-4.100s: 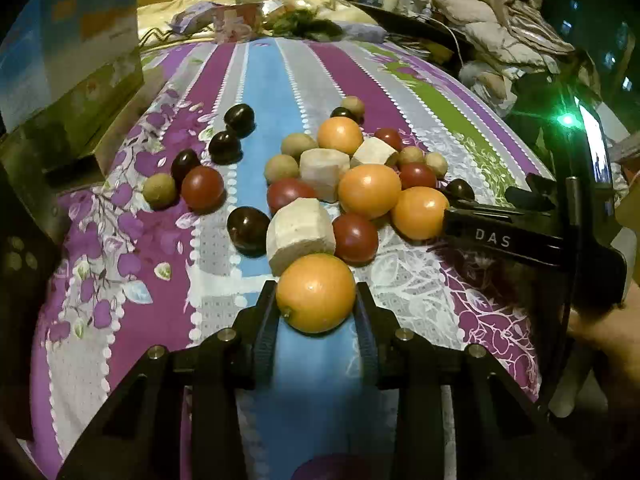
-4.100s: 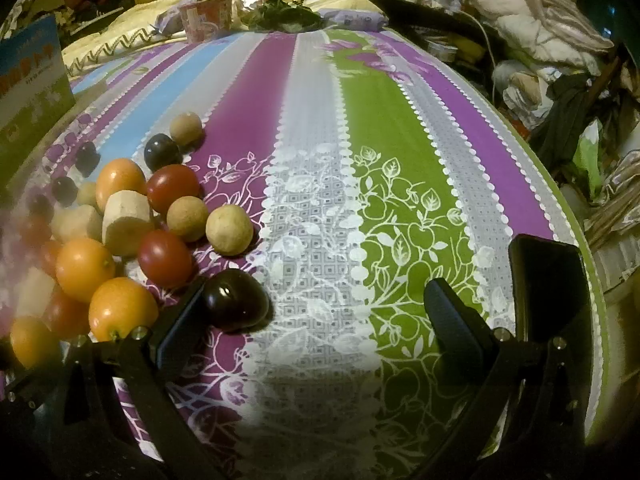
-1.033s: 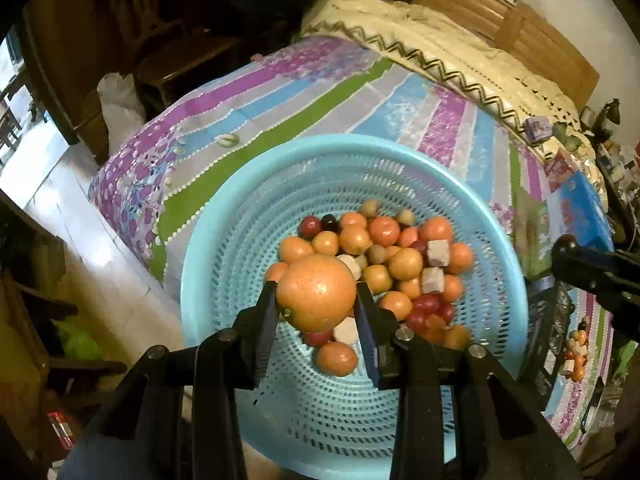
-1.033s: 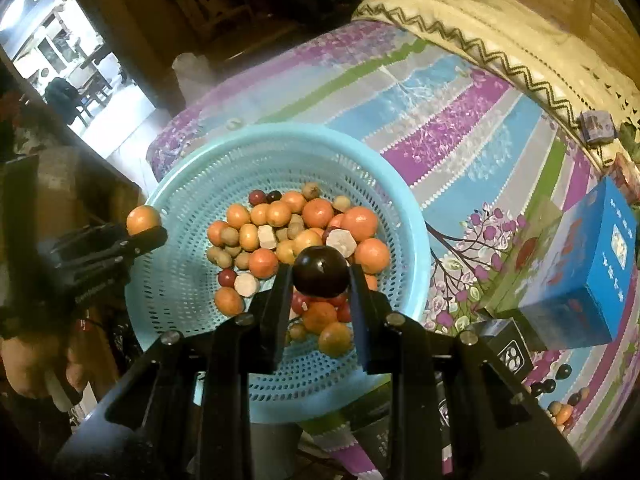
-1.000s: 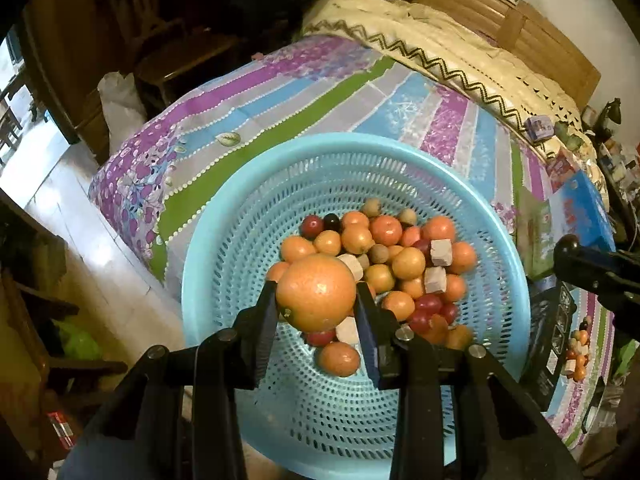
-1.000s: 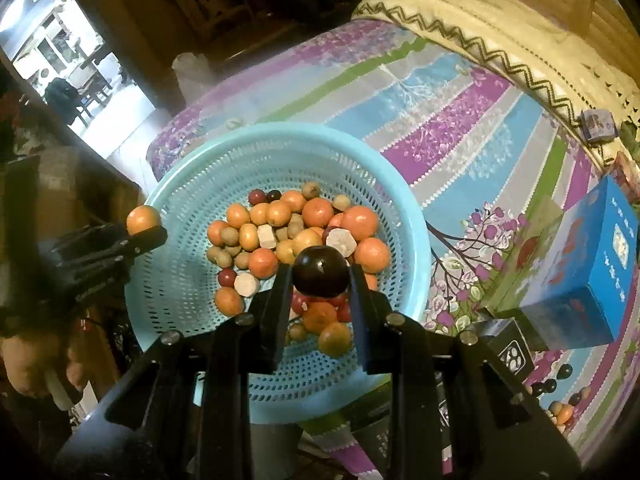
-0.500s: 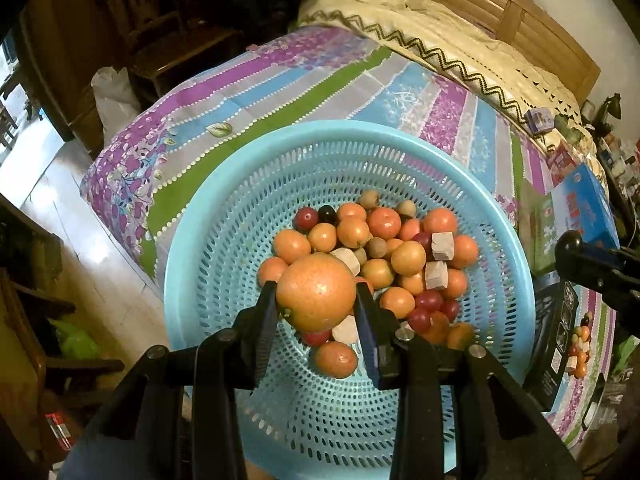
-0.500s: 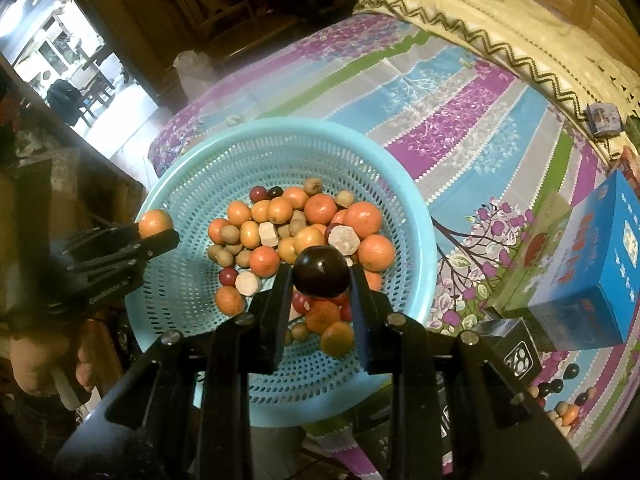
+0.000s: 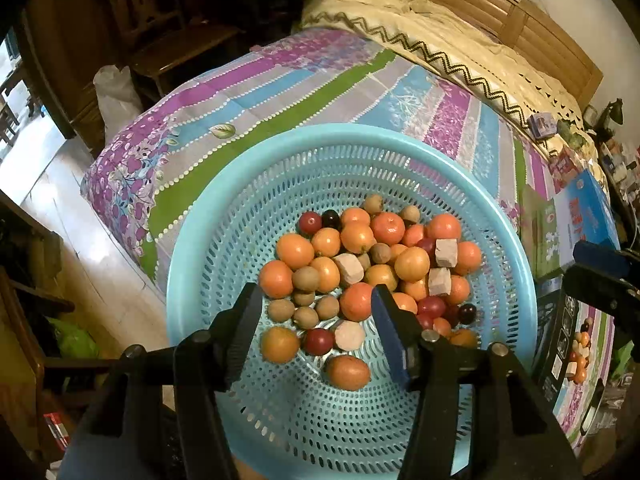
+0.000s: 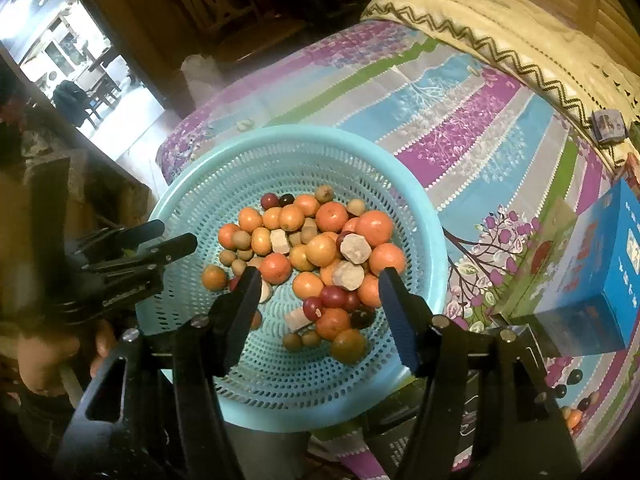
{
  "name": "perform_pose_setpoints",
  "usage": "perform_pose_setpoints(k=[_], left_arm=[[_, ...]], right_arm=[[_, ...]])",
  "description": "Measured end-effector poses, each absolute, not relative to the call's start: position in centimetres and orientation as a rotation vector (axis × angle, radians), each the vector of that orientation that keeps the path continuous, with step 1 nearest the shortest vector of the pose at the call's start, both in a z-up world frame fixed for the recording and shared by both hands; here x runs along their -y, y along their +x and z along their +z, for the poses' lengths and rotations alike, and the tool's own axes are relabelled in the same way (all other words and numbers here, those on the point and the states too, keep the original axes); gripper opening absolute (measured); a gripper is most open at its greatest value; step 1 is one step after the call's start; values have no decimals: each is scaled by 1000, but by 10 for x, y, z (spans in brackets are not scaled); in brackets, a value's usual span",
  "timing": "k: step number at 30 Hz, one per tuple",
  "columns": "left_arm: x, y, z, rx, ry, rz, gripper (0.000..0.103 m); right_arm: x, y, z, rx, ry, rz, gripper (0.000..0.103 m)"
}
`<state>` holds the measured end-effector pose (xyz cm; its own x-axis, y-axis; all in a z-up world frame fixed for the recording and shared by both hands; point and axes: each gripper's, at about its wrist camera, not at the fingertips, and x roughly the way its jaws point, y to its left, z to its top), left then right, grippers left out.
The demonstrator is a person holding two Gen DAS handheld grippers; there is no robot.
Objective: Organize fruits
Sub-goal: 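Open both tools to drop the orange and plum into the basket, then move both tools back over the fruit pile on the bed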
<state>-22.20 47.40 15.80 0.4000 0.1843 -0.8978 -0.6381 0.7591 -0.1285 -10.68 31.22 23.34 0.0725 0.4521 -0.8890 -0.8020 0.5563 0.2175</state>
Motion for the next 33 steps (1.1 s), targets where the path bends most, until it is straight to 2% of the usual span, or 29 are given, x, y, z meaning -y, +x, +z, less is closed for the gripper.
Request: perform_pose_setpoints(k=[22,27,31,32,33], left_arm=[[-464,-213,164,-1034,-471,547,61],[-431,-198,185,-982,-409,498,62],[-385,-179,201,-941,-297,433,72],[-372,-174,204,-931,-267,413,73],[-355,-168,208,-921,-250,377,73]], right_arm=[[-299,-101,237,-1131,-353,950,63],[-262,-97,253,-1076,-308,905,63],[-205,-93,272,-987,-249,849,63],[-185,-91,278,-959,-237,819,65],[-168,-91,281,-941,-232,788,72]])
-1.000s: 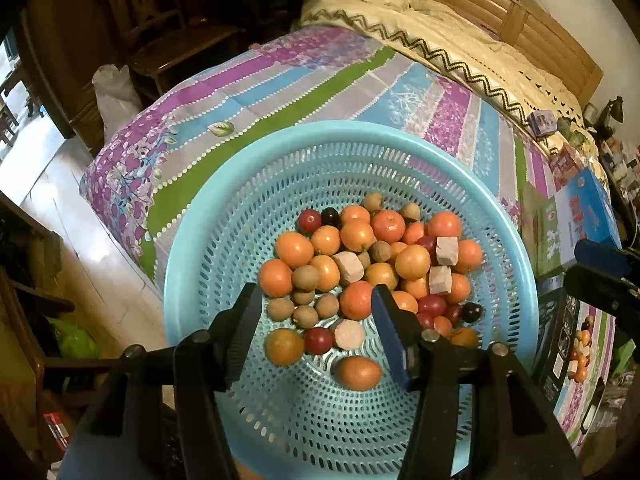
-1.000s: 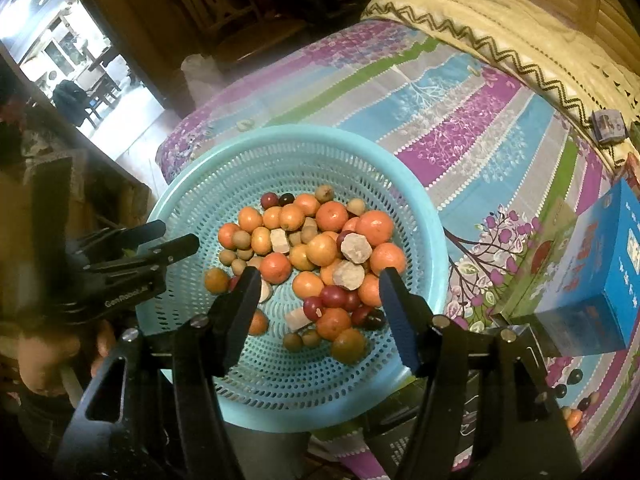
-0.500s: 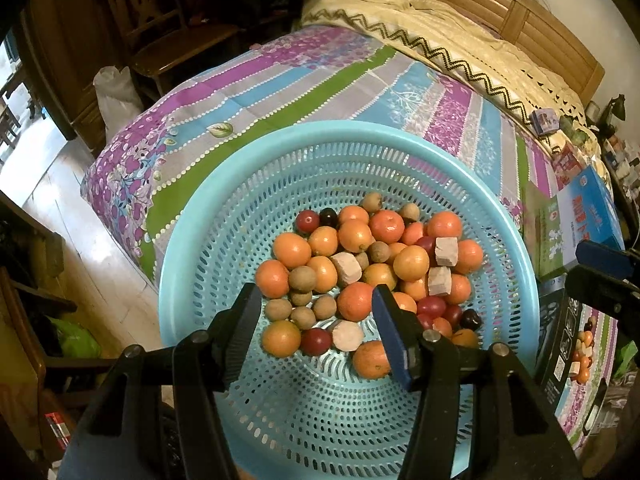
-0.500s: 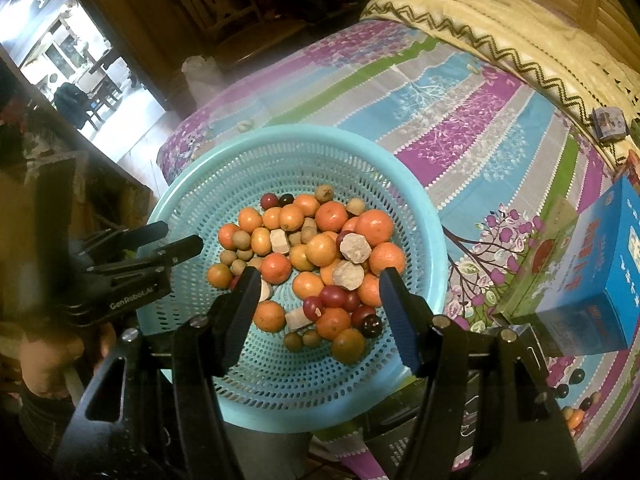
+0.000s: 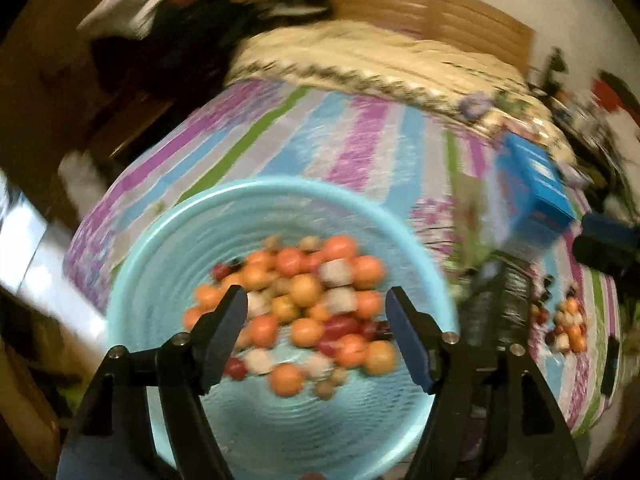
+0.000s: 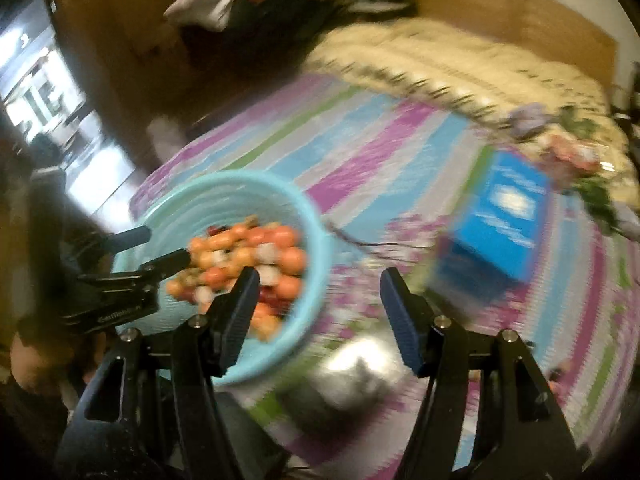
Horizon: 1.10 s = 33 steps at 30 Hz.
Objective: Organize fruits
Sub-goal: 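Move both tools back over the fruit pile on the bed, then grasp an orange with the right tool while the left tool grasps a pale round fruit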
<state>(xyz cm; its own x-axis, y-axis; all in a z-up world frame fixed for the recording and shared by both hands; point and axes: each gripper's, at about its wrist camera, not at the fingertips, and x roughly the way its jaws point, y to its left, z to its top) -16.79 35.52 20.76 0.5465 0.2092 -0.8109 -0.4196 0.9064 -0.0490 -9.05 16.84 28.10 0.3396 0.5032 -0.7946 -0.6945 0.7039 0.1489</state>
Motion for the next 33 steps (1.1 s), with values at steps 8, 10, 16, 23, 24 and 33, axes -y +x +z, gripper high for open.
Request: perform_pose_setpoints(k=[8,10,16,23,24,33], left_arm=[[-209,-116,224,-872,-113,81,73],[-169,-106,225,-869,-101,-6,73],[-72,-79,201,-916,-87,-195,73],[-43,-63,122,-1090,-146,-237,55],[-44,-61,109,-1116,-162,-239,53],[-41,-32,66,-1212,-280,-395,49]], right_arm=[[10,-72,280,-888,-124,454,79],[49,-70,265,-909,-115,363,79],[137,-79,193,-1032,0,233,79],[159,-92,118,-1142,13,305,44],[161,-91,110,-1141,9,320,44],[141,-65,77,-1205,-58,447,48]])
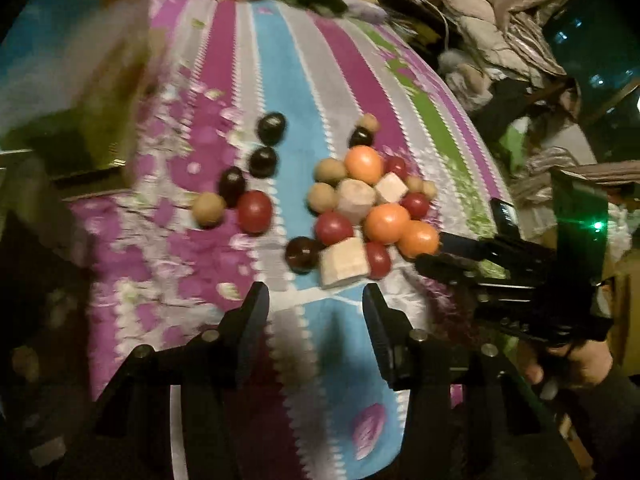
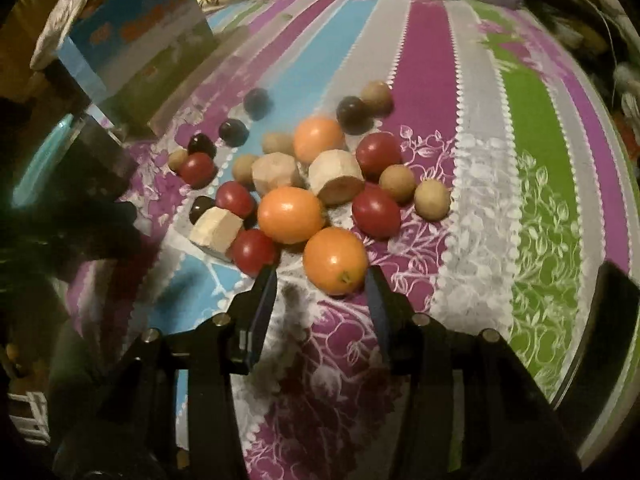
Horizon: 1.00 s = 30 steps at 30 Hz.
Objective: Organize fruits
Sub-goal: 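Grasp an orange with the right tool while the left tool grasps a pale round fruit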
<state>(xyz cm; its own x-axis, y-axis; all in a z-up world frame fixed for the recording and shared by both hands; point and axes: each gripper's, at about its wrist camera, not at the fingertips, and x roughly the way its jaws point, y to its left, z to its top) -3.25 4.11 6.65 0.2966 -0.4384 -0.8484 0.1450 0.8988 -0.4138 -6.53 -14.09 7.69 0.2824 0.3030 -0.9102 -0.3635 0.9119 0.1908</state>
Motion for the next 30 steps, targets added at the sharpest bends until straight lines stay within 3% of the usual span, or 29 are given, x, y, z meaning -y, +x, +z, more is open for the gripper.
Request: perform_pose_setpoints(k=[7,13,15,22,26,30], left_arm=[[-14,-18,44,-1277,-319,-451,49],[-9,-18,31,-1203,-335,-418,49],[-9,-23,30,-1186,-329,-407,49],[-14,-23,35,-1144,-341,-380,49],[-8,-19,31,-1163,-322,-375,38],[-2,-23,26,-1157,-302,-352,38]], right_arm=[[146,-61,58,-1234,-70,417,48],[143,-59,55,-1195,-57,384,46],[145,-59,55,-1188,-47,364,39],[143,-56,61,-1208,-25,336,39],[151,-65,71,-1194,9,311,39],[158,-72,77,-1178,26,293,39]])
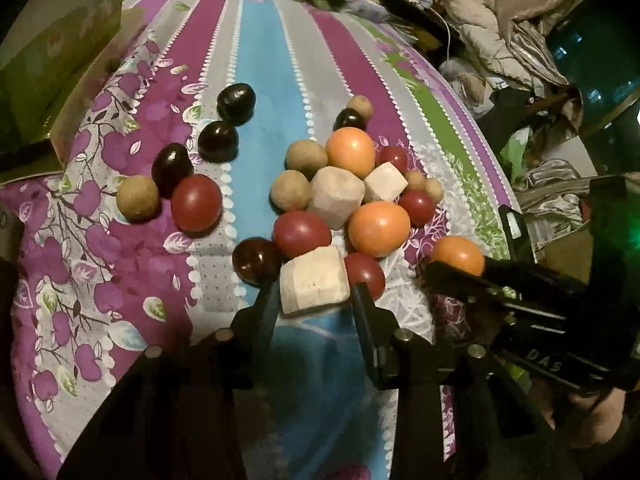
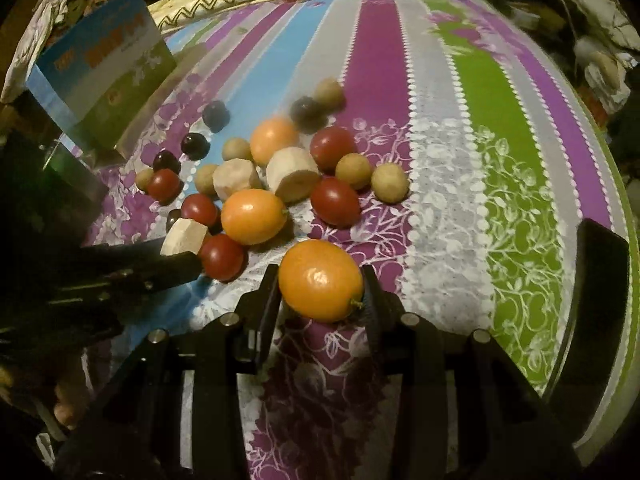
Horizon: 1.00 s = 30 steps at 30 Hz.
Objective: Organize fruits
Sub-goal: 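Grasp an orange with the right tool while the left tool grasps a pale round fruit, then carry the orange and pale fruit in both tools over the basket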
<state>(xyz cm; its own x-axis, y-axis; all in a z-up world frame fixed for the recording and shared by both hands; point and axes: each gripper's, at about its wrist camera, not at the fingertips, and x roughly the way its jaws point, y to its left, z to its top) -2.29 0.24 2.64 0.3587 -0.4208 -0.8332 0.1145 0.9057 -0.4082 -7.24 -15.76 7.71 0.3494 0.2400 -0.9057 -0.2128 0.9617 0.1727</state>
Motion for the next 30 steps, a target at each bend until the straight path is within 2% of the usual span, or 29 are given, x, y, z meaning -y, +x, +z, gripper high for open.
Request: perform_pose_setpoints(k=[5,12,17,26,30], left_arm=[[-5,-32,41,-1109,-290,-302,37],[-2,-59,110,-946,-122,-153,35],[-13,-73,148,-827,-119,-138,35],[-31,-84,145,-824,-161,-139,35],[-33,-99,164,-744,-128,-111,35]], right_arm=[[165,-80,97,-1134,45,256,39],[151,-85,138,-1023,33,164,39],[145,-93,170,-935,52,169,39],[142,-104,171,-916,82,221,39],[142,-107,173,-906,92,215,39]])
